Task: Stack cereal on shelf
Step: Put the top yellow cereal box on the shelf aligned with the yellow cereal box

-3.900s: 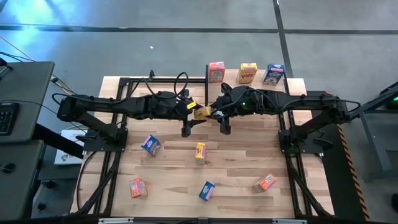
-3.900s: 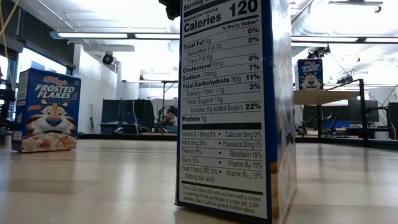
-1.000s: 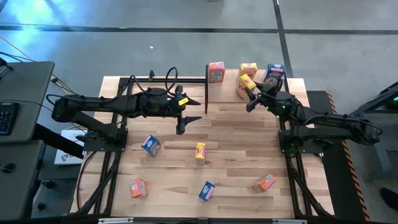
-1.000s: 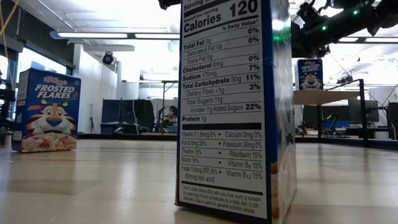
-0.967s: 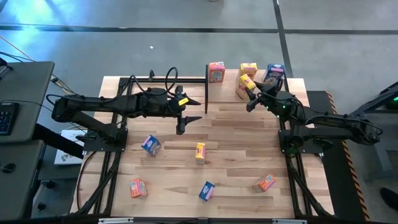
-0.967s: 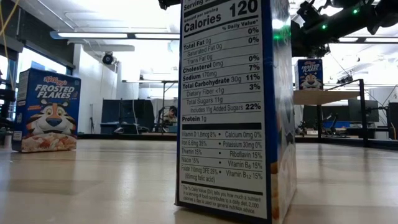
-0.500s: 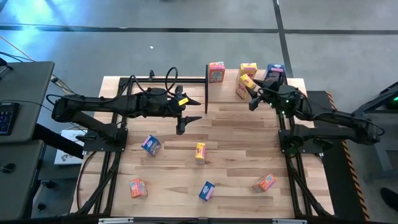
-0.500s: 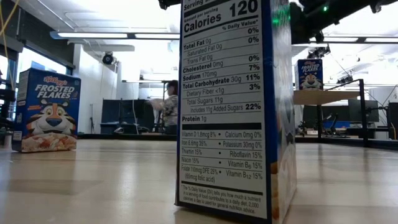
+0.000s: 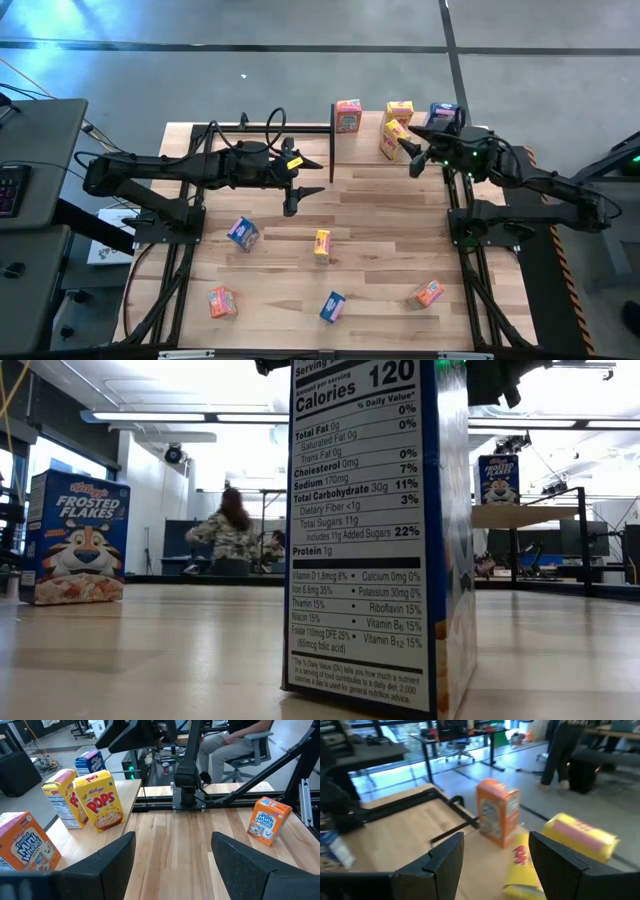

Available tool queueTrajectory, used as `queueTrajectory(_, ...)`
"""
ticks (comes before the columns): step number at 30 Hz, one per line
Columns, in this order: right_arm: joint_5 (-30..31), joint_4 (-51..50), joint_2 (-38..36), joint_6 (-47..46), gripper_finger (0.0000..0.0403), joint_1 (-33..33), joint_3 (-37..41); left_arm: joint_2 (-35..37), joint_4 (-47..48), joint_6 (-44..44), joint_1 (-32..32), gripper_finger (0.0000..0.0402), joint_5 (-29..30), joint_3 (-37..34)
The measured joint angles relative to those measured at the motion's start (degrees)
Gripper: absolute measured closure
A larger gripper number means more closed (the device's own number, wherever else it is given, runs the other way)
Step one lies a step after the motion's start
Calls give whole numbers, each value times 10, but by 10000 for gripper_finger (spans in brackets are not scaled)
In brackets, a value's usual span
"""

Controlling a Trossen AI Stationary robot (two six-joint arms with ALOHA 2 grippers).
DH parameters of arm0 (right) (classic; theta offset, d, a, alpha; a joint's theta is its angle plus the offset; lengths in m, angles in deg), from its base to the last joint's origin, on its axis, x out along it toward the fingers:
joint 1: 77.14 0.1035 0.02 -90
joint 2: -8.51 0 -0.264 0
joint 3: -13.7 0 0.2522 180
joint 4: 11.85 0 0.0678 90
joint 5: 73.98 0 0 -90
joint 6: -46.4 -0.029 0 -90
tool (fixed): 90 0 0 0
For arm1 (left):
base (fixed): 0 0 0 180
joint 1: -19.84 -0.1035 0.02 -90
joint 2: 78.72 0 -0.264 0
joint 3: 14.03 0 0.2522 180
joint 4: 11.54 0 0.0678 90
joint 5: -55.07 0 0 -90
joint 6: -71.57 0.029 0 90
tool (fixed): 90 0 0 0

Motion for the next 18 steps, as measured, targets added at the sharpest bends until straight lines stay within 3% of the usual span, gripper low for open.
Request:
queueTrajectory(9,-1,-35,15,-98,185,75,6,0,0,1,0,149,0,0)
queueTrajectory(18,36,-46,99,-172,185,112,14,0,0,1,0,149,1,0)
